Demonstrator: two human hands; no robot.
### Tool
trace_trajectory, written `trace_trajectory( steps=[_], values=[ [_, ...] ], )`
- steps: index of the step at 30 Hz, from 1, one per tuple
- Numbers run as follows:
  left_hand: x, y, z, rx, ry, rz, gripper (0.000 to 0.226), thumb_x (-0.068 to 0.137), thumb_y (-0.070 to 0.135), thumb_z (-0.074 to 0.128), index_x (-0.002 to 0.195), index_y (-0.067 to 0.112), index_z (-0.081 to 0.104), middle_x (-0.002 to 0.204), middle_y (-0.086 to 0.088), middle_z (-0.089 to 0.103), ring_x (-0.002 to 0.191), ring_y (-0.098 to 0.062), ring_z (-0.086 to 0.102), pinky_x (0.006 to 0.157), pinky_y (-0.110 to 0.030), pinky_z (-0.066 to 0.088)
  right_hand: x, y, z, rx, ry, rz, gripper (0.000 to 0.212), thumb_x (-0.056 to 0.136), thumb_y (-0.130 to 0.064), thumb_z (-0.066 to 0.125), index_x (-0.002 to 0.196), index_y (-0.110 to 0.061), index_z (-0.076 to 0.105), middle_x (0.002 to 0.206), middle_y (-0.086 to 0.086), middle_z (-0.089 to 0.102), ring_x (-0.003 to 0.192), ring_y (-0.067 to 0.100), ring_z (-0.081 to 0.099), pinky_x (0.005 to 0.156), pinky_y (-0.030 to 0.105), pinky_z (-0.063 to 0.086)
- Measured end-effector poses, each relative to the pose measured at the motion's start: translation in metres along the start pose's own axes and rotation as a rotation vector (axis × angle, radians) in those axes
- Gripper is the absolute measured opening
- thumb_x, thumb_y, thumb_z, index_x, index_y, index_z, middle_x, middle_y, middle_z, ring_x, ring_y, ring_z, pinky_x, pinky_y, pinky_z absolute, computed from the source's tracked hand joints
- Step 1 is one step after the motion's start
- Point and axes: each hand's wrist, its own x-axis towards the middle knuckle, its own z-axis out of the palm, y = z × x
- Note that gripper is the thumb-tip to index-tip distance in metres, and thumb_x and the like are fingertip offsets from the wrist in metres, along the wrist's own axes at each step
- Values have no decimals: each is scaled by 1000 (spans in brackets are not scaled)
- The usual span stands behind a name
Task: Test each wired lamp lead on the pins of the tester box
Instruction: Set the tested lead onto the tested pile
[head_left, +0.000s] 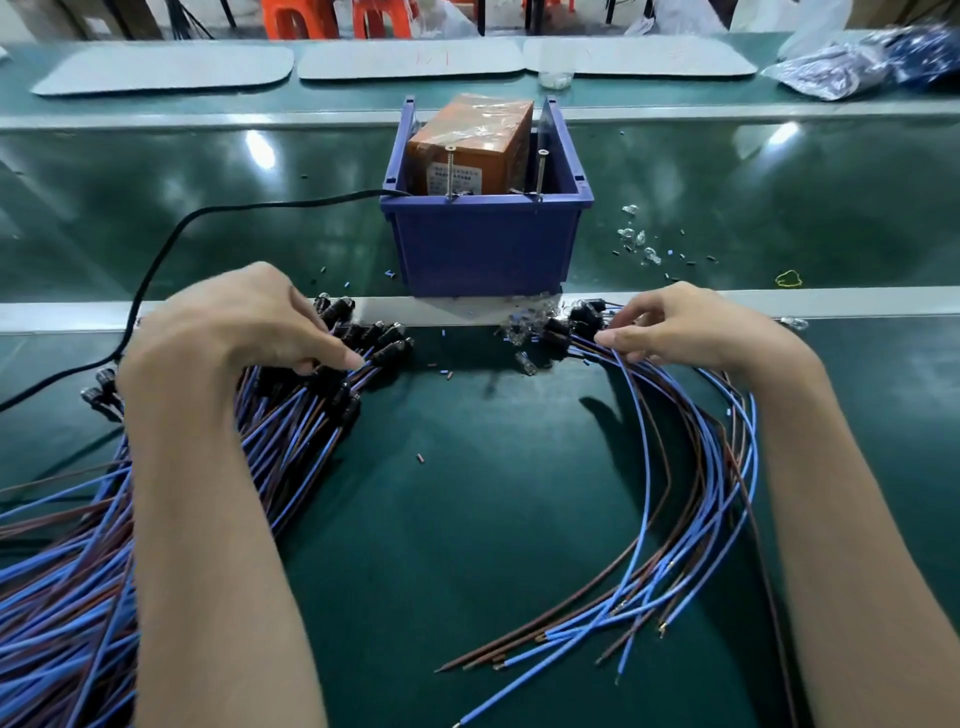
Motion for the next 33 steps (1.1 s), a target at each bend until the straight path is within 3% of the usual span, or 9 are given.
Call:
trace_trajectory(
  steps=[7, 12, 15, 17, 21, 25, 28, 31, 33],
  values=[
    [-1, -9, 4, -130, -32, -35, 13, 63, 14, 88, 66, 12, 75, 38, 5, 55, 36, -5, 50, 42, -14, 38, -2, 0, -1, 18, -17, -12, 32, 79, -52, 69, 94, -24, 67, 78, -2, 74, 92, 18, 68, 96, 44, 50],
    [4, -1, 8, -77, 47, 21, 11, 64, 18, 85, 58, 19, 75, 43, 3, 61, 36, -6, 49, 56, -19, 41, -7, -7, -2, -6, 32, -41, 27, 82, -51, 67, 90, -25, 67, 79, -4, 74, 94, 14, 66, 93, 40, 49],
    [1, 22, 11, -165, 164, 202, 8, 67, 22, 80, 62, 23, 75, 45, 5, 62, 33, 0, 48, 49, -14, 41, -13, -22, -2, -13, 145, -149, 24, 80, -48, 69, 91, -25, 69, 79, -7, 71, 86, 11, 63, 79, 29, 47],
    [-7, 46, 16, -299, 229, 368, 7, 70, 23, 79, 65, 24, 74, 43, 6, 60, 34, -1, 48, 43, -9, 37, -18, -37, 4, 109, 76, -254, 23, 77, -41, 74, 95, -26, 70, 85, -7, 71, 78, 10, 62, 74, 26, 47],
    [-27, 92, 32, -527, 263, 614, 2, 73, 23, 78, 72, 24, 76, 45, 9, 59, 40, 2, 50, 49, -12, 40, -29, -58, 23, 410, -252, -386, 21, 81, -17, 73, 101, -19, 68, 88, -7, 69, 71, 4, 59, 60, 14, 44],
    [-36, 119, 50, -628, 295, 637, 4, 76, 27, 77, 78, 26, 74, 51, 7, 60, 45, -5, 53, 55, -20, 44, -28, -65, 30, 663, -118, -439, 13, 90, 9, 53, 103, 9, 56, 67, -11, 65, 64, -1, 64, 62, 19, 47],
    [-43, 129, 53, -836, 183, 617, 9, 84, 29, 72, 83, 21, 71, 50, 4, 61, 41, -9, 55, 49, -22, 48, -26, -70, 29, 748, 29, -436, 21, 87, 11, 43, 103, 19, 54, 77, 10, 62, 69, 12, 61, 69, 28, 52],
    [-44, 133, 56, -886, -132, 640, 44, 95, 43, 54, 67, 12, 69, 47, -2, 62, 37, -10, 53, 41, -12, 38, -24, -68, 26, 862, 186, -388, 26, 83, -14, 47, 64, -4, 61, 48, 2, 54, 44, 12, 50, 44, 16, 41],
    [-40, 132, 59, -786, -340, 571, 71, 97, 58, 33, 60, 9, 68, 52, -6, 65, 40, -12, 57, 41, -12, 38, -24, -66, 21, 956, 228, -364, 27, 93, -16, 55, 71, -4, 66, 52, 2, 60, 41, 12, 55, 41, 18, 43]
  ],
)
